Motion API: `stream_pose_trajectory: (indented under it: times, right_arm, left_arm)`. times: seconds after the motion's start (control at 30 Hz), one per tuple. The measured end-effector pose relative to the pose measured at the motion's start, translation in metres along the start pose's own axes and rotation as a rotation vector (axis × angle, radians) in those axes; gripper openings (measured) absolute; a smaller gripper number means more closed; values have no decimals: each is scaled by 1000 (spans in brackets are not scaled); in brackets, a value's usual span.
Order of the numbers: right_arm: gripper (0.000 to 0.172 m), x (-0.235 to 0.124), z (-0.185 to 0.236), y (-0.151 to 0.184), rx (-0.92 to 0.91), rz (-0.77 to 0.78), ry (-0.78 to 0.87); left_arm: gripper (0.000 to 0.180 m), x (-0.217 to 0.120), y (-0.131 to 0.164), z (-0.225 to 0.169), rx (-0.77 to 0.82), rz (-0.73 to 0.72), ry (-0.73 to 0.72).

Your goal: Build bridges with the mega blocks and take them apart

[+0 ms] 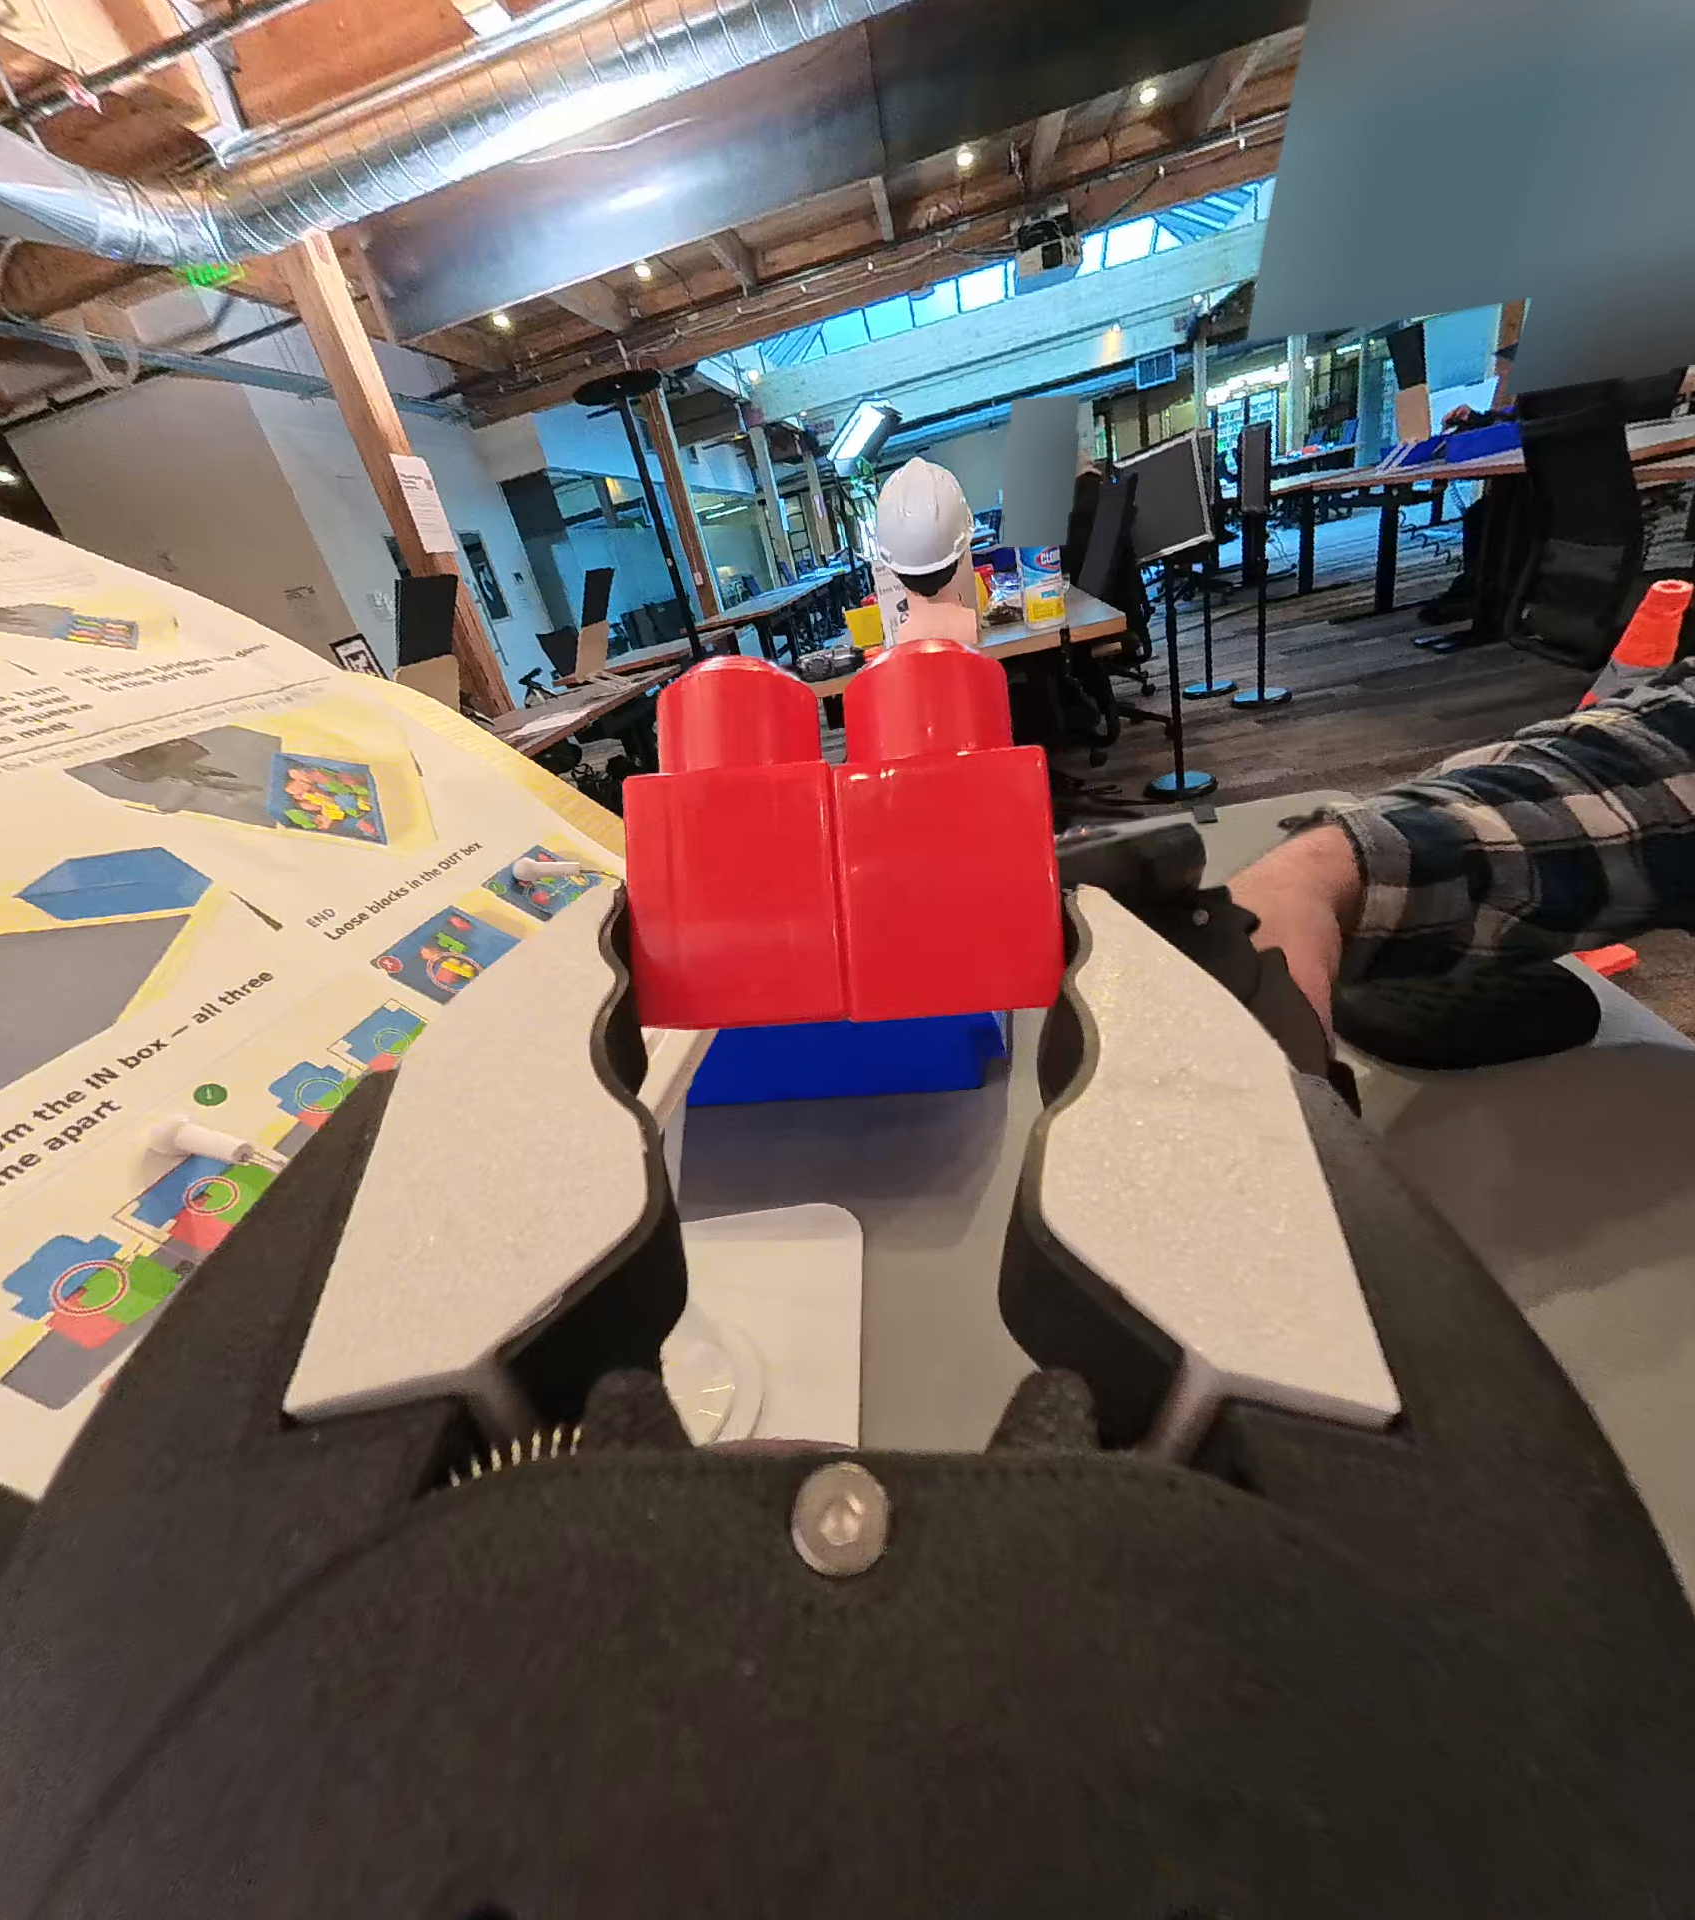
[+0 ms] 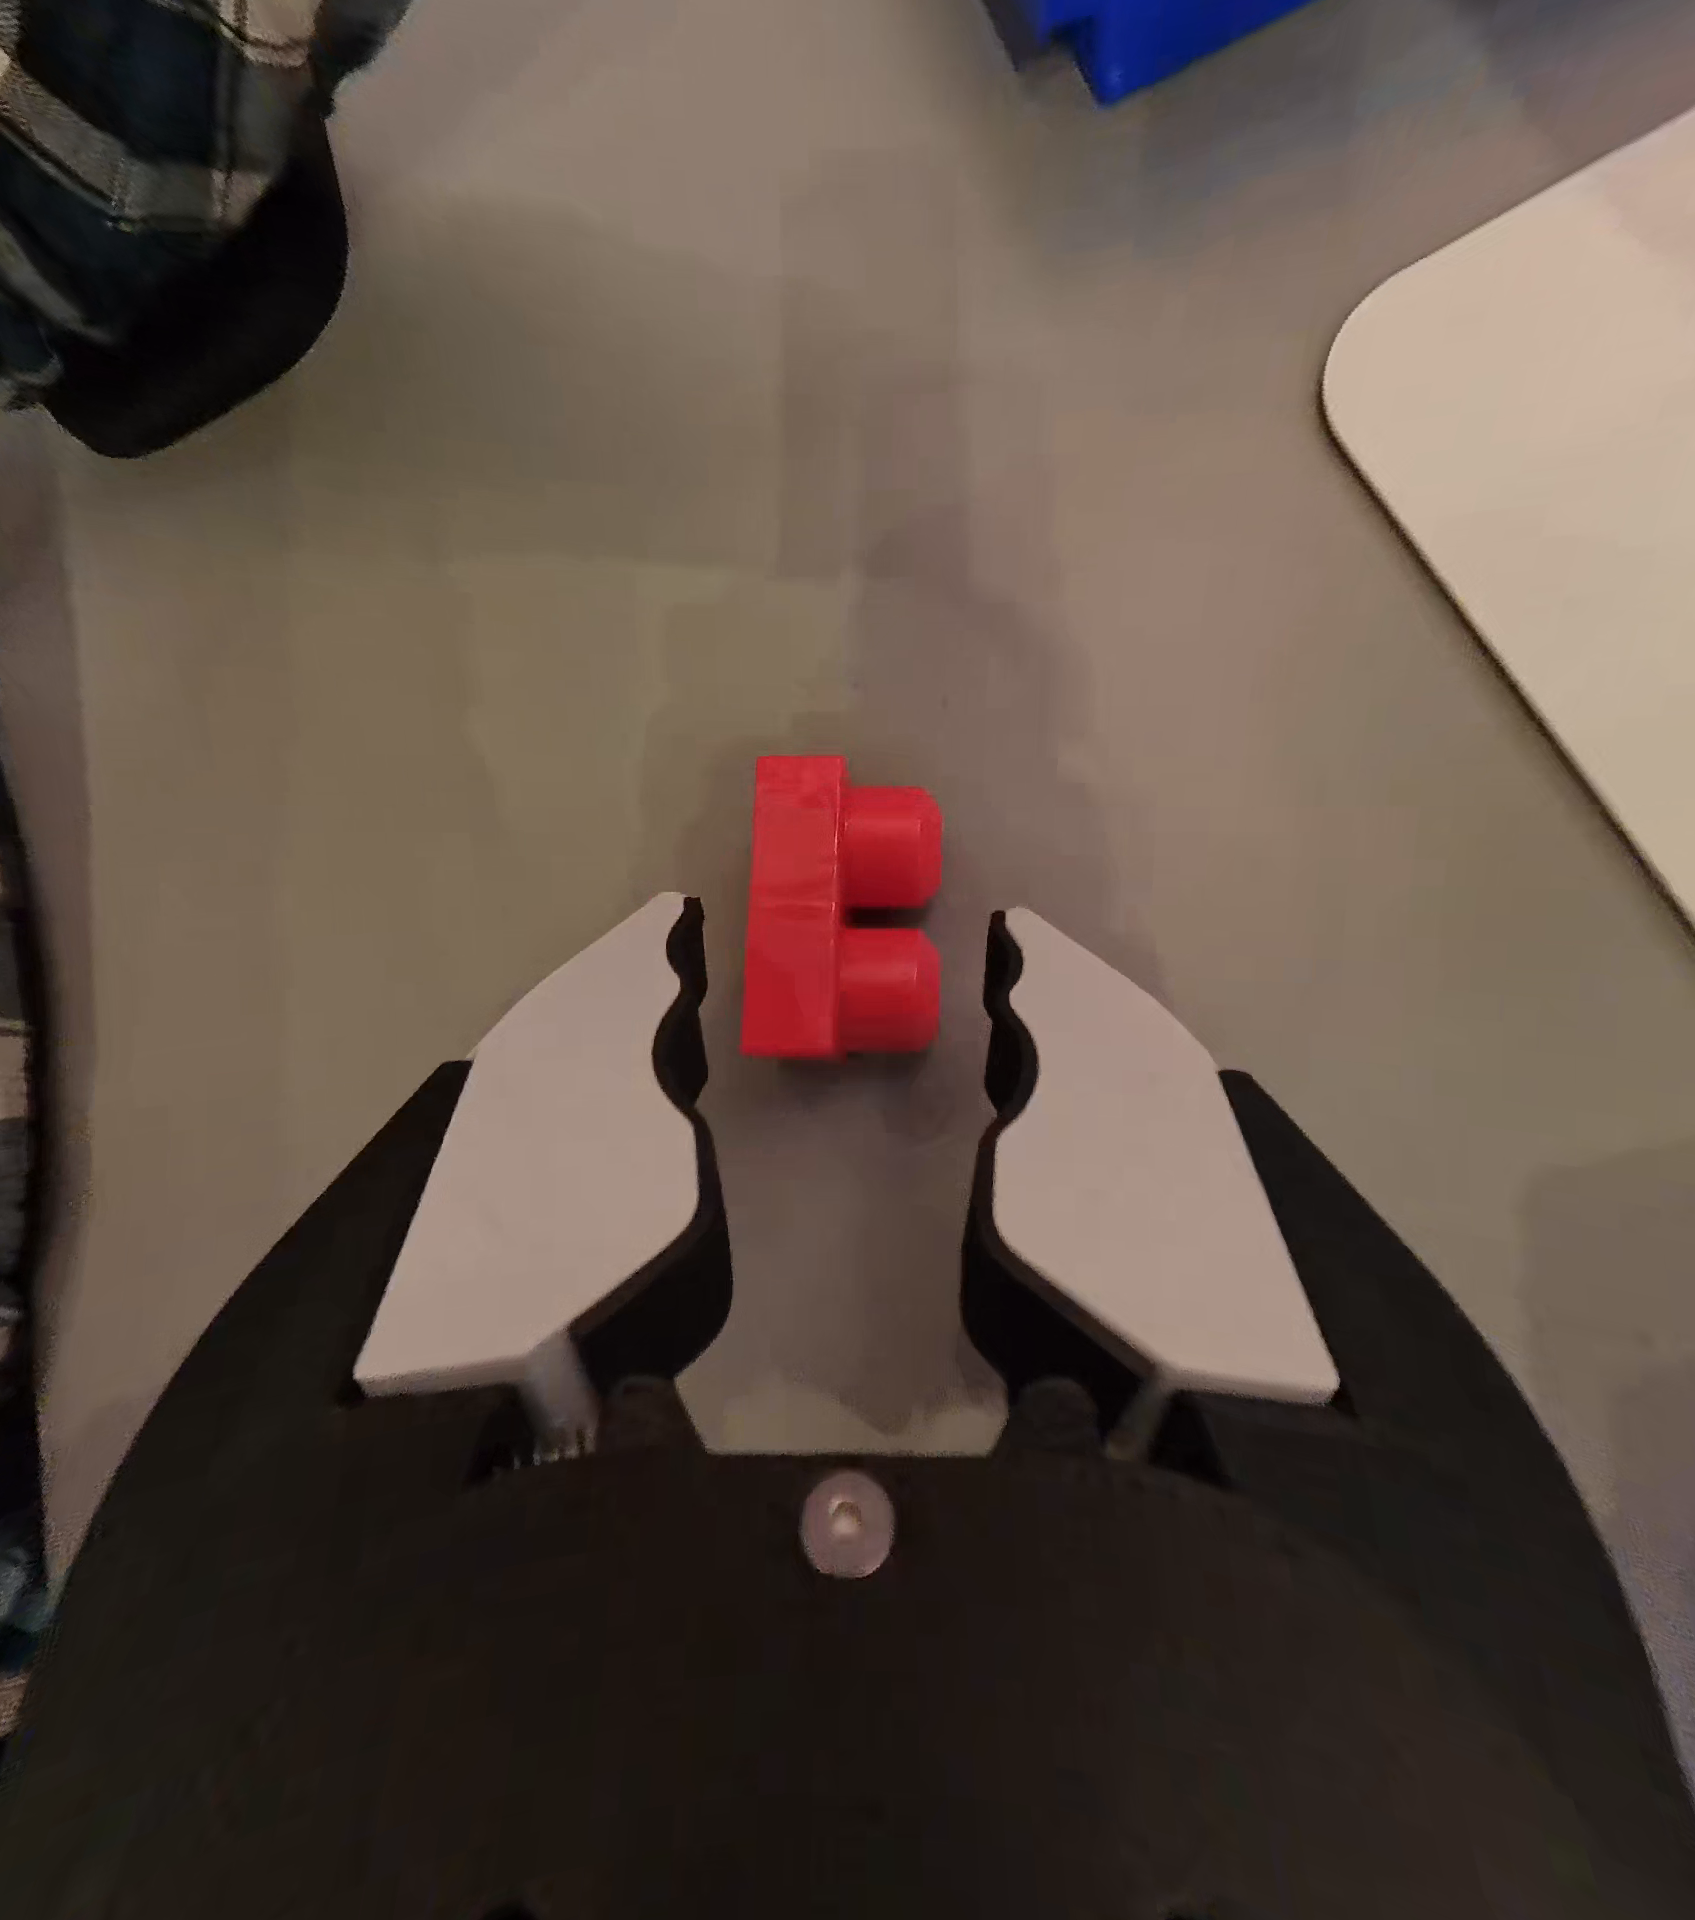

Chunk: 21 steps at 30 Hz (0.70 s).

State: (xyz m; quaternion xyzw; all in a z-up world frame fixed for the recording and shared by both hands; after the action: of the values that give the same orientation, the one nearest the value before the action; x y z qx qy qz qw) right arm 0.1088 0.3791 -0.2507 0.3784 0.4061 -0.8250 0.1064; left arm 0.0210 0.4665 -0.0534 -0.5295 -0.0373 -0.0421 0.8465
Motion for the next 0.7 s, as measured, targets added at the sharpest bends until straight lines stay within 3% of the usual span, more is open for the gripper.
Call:
stream_pose_trajectory:
  times: [0.1, 0.33, 0.6, 0.7]
  right_arm:
    - [43, 10, -4, 6, 46, 37, 7]
    - [47, 18, -1, 11, 55, 88, -7]
    - [38, 33, 9, 23, -68, 163, 73]
    - [47, 32, 15, 24, -124, 189, 117]
  left_arm:
    - [75, -1, -1, 0, 1, -2, -1]
    - [75, -2, -1, 1, 2, 2, -4]
    - [75, 0, 2, 1, 6, 16, -2]
    - [75, 0, 2, 1, 5, 13, 1]
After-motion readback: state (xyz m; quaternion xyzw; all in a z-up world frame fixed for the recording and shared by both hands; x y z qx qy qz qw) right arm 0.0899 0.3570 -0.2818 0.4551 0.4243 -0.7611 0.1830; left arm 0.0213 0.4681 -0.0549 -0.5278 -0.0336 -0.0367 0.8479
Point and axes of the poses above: each gripper's, where its closed fingertips meet, x out along the fingers, y out of its underside, z = x × y across the jaws, the point moved 2 cm from there along -x, back along the fingers, and after that the axes turned 13 degrees about x, right-handed, at the moved point
